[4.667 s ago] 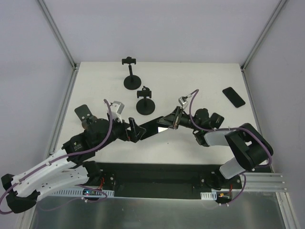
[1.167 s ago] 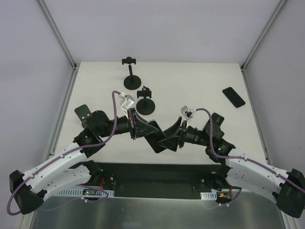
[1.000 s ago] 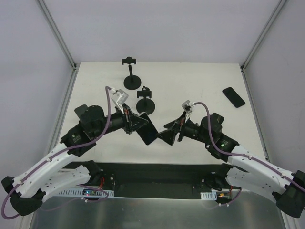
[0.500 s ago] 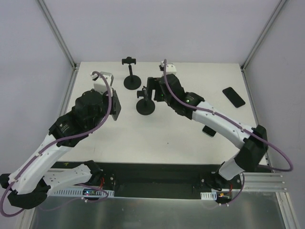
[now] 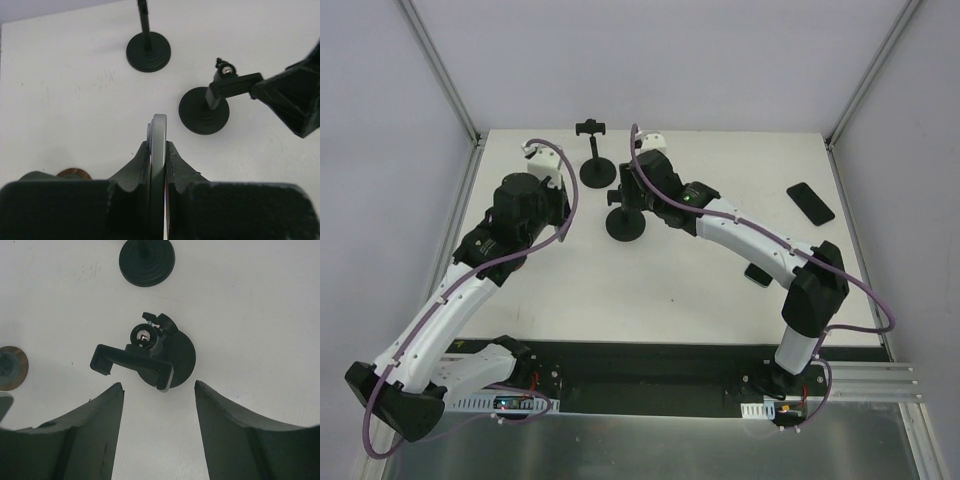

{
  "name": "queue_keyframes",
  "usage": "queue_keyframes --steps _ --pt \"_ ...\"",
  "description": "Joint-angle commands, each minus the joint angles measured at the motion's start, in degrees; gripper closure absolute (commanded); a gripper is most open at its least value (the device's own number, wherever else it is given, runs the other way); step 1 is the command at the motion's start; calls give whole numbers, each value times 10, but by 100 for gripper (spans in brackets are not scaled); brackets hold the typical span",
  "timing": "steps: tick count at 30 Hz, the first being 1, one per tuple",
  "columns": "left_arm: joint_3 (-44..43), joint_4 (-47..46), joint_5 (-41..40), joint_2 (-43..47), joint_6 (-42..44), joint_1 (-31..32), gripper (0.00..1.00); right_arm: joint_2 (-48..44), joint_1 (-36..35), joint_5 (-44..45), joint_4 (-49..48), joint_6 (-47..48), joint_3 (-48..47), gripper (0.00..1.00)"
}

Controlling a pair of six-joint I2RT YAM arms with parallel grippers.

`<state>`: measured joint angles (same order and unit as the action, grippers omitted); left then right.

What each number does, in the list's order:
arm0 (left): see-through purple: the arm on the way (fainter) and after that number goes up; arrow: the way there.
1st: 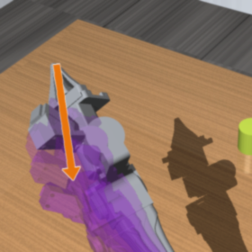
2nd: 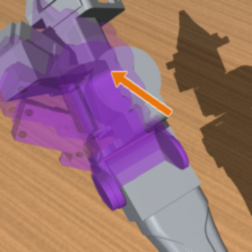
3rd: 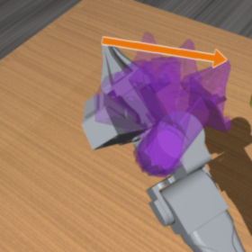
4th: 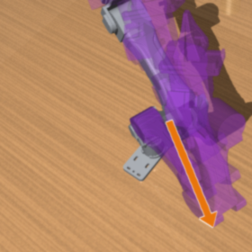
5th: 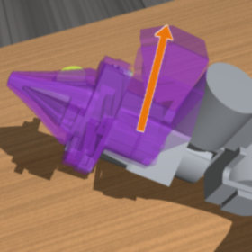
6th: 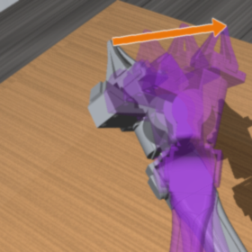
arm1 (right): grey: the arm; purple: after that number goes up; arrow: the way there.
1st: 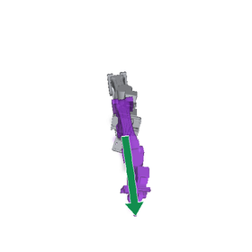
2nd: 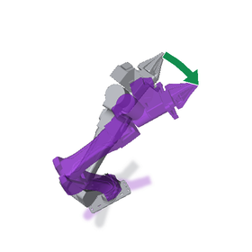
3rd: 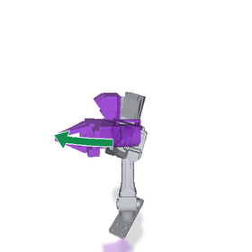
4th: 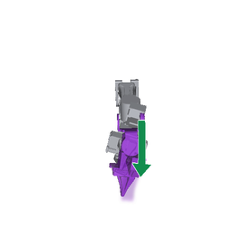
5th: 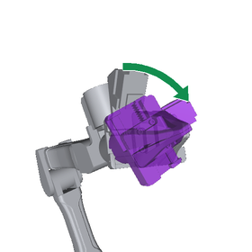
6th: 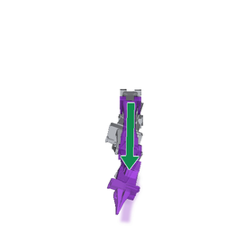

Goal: Place the phone on the phone stand

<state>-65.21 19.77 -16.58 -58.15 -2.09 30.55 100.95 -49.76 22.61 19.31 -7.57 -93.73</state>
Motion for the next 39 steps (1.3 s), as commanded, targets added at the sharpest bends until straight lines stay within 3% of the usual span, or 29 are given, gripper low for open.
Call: queue_keyframes --steps 1,12,28,31,32,35,39 --pt "39 -87 75 57 -49 -73 100 -15 -2 -15 -30 38 29 42" --pt "51 -100 145 40 -70 -90 100 26 -2 -22 -24 56 0 62" --pt "54 -109 238 25 -45 -89 100 56 -3 4 -22 70 -33 77" --pt "56 -112 255 21 -41 -90 100 54 -3 16 -21 72 -36 82" --pt "56 -113 262 18 -35 -90 100 53 -3 18 -20 72 -35 89" --pt "59 -130 320 8 -20 -90 100 44 -2 8 -23 104 -27 99" --pt "70 -174 475 2 -2 -90 100 8 -3 -52 -48 140 10 99"
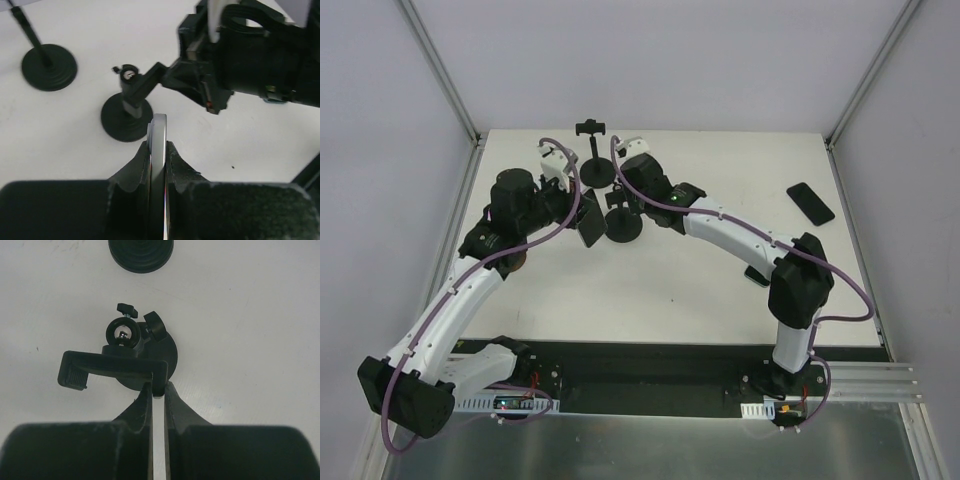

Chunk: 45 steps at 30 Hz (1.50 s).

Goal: Place the phone on the phone stand

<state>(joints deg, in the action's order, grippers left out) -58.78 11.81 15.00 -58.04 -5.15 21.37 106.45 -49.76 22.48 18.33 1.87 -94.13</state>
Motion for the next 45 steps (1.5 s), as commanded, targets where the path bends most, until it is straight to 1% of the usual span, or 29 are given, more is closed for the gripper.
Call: queue_keyframes --steps 1,2,3,4,5,6,8,9,12,14,15,17,18,23,29,31,34,36,37,38,40,45 --pt "13 -112 217 5 29 3 100 -56 -2 -64 -43 51 24 99" --pt "21 -149 238 9 30 3 100 -72 1 -82 -52 58 39 99" --pt "43 -173 263 21 32 3 100 -79 1 -120 -58 76 48 99" --pt "53 -191 304 27 36 3 100 -86 1 -131 -60 81 54 99" --pt "63 -205 321 32 43 4 100 -97 3 -141 -63 85 59 99" --pt "76 -231 332 37 44 4 100 -100 4 -174 -65 95 68 99" --pt "85 -249 358 38 46 4 100 -107 7 -193 -65 101 74 99" --pt "88 -260 364 35 59 4 100 -109 10 -219 -65 102 80 99" --pt "84 -263 412 15 91 4 100 -124 18 -279 -81 112 97 99" --pt "71 -263 440 -11 107 4 100 -133 21 -298 -94 131 116 99" --pt "65 -262 479 -22 109 3 100 -135 24 -323 -97 132 122 99" --pt "47 -263 512 -55 110 4 100 -134 34 -370 -109 137 134 99" --pt "43 -264 531 -65 112 3 100 -134 38 -379 -111 138 137 99" --pt "34 -259 535 -99 144 3 100 -131 50 -465 -115 169 151 99" --pt "6 -257 559 -134 124 3 100 -121 57 -522 -114 187 152 99" --pt "-7 -257 568 -146 109 5 100 -115 57 -525 -114 189 148 99" --pt "-30 -251 562 -167 114 8 100 -114 57 -536 -114 190 146 99" --pt "-41 -219 547 -171 134 7 100 -116 56 -532 -115 191 148 100" --pt "-48 -182 543 -175 165 5 100 -120 57 -530 -112 192 151 99" --pt "-49 -168 535 -176 177 4 100 -121 56 -532 -113 193 152 99" --pt "-46 -150 528 -179 202 3 100 -121 57 -538 -113 193 152 100" --pt "-46 -145 531 -190 218 -11 100 -121 56 -548 -118 196 156 99"
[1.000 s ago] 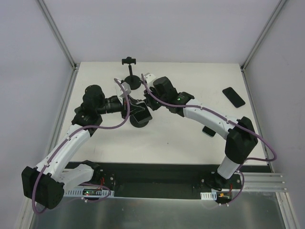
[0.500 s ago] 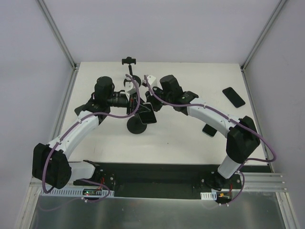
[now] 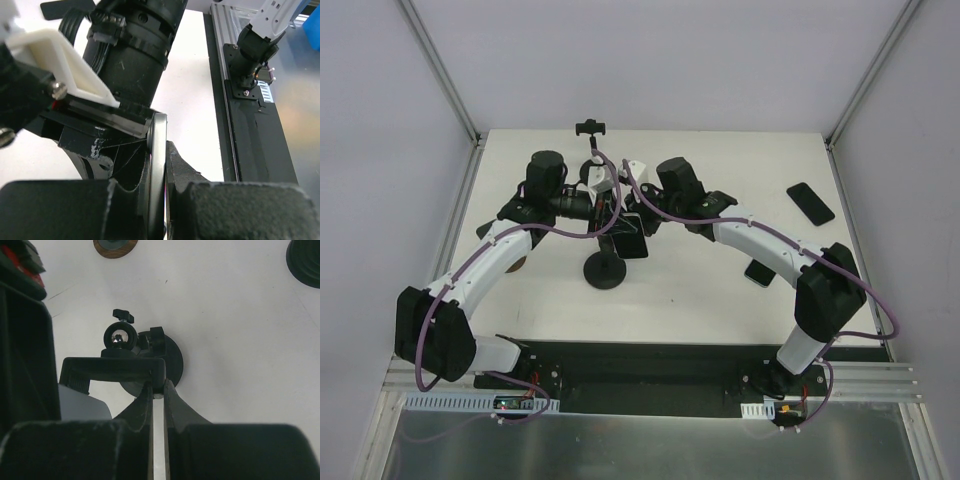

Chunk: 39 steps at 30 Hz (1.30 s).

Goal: Place the phone on the phone stand

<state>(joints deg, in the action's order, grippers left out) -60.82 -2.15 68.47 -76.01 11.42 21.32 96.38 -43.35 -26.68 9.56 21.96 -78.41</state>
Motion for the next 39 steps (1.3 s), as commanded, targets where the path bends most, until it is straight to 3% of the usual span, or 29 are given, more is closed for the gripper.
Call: queue_keyframes --steps 1,15,19,21,23,26,27,28,32,35,39 --pt "-24 -5 -1 -14 57 -10 100 -20 -8 -60 -30 -5 -2 99" --pt "11 -7 -30 2 110 -29 100 -18 -6 -82 -31 -2 0 100" --pt "10 9 -43 12 109 -42 100 -25 -5 -28 -39 -11 10 100" --pt "17 16 -90 21 103 -40 100 -35 -5 10 -70 -27 20 100" --pt "39 17 -168 47 85 -30 100 -44 -9 101 -109 -71 46 100" --pt "69 17 -519 80 53 50 100 -60 -42 251 -177 -114 82 99" --pt "82 12 -718 84 46 101 100 -65 -64 288 -208 -130 87 100" --pt "84 1 -776 81 35 114 100 -66 -79 371 -215 -148 91 100" --pt "97 -12 -923 70 -68 122 100 -59 -169 571 -271 -200 104 99" --pt "139 -102 -948 77 -104 121 100 -43 -215 632 -274 -233 96 100" --pt "139 -111 -1005 67 -168 121 100 -67 -251 688 -287 -302 131 100"
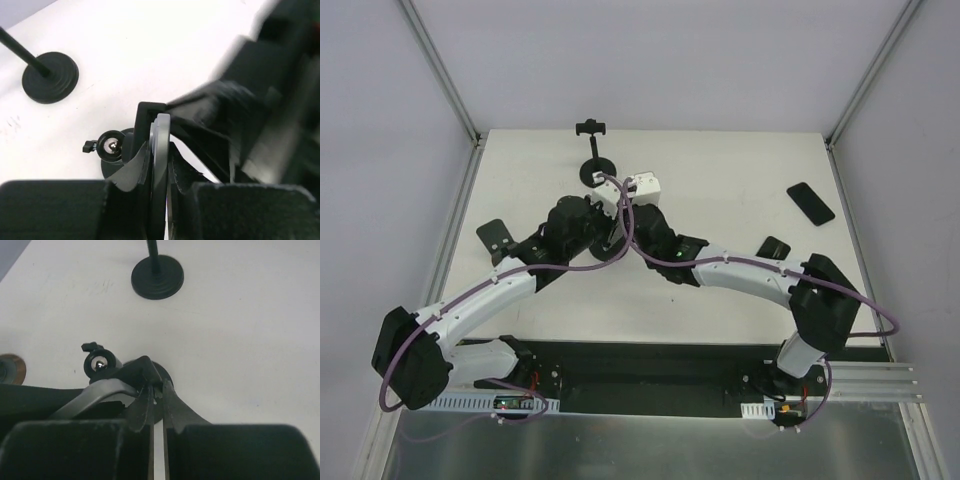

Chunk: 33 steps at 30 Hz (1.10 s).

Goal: Place the phone on the phone stand

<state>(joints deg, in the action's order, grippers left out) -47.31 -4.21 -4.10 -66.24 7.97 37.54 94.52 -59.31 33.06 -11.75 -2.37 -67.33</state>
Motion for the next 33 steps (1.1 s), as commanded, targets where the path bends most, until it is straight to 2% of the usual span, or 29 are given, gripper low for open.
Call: queue_keyframes --steps 1,4,9,10,11,13,16,18,19,22,24,28,29,33 --pt "10 -121 -285 -31 -136 -41 100 -53 -97 107 -81 -64 27 100" --pt "14 -132 -301 -34 -162 -41 100 -65 -110 104 -100 -93 44 100" --pt "29 -152 -216 -20 -160 -42 100 -75 -108 81 -126 -79 57 100" --pt "30 -148 -203 -14 -159 -42 100 -83 -107 86 -135 -72 68 94" --pt "33 -143 -185 -8 -154 -44 100 -105 -97 82 -147 -56 85 77" --pt "39 -136 -129 14 -146 -45 100 -129 -78 50 -151 -48 104 74" --pt "45 -128 -41 47 -146 -53 100 -159 -14 -47 -155 -28 130 72" --pt "20 -79 -37 64 -143 -53 100 -159 33 -103 -164 -5 140 70" --pt "14 -65 -49 74 -143 -55 100 -153 48 -164 -158 2 131 69" --pt "6 -50 -7 115 -146 -79 100 -126 78 -222 -137 19 113 61" --pt "-29 -16 31 123 -137 -91 100 -104 84 -261 -112 38 78 49" --pt "-62 39 18 146 -104 -92 100 -54 85 -302 -55 53 24 29" --pt "-67 58 8 151 -93 -93 100 -39 88 -299 -49 49 20 17" --pt "-101 99 -38 164 -85 -107 100 0 96 -252 8 29 -24 7"
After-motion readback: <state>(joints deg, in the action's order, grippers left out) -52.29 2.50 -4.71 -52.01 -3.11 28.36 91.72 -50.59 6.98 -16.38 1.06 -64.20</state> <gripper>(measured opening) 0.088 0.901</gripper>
